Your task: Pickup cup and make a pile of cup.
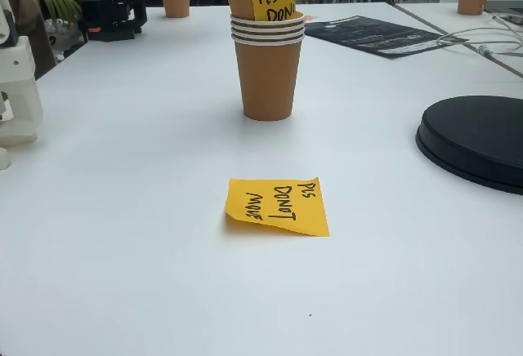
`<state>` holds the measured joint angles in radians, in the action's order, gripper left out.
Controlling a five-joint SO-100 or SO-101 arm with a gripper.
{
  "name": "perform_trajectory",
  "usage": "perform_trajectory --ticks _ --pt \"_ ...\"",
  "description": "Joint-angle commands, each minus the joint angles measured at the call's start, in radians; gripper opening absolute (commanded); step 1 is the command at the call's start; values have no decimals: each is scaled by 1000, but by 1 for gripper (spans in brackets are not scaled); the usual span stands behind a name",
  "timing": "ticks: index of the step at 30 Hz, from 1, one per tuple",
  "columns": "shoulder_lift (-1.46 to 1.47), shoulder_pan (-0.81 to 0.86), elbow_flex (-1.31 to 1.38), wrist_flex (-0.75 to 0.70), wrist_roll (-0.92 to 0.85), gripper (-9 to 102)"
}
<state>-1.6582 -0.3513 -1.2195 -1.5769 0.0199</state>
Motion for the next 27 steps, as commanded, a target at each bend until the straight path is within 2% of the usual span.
perform_trajectory --ticks 1,9,27 --pt "-9 -3 57 5 15 18" --pt "-9 -3 57 5 15 26" --pt "-34 17 40 3 15 27"
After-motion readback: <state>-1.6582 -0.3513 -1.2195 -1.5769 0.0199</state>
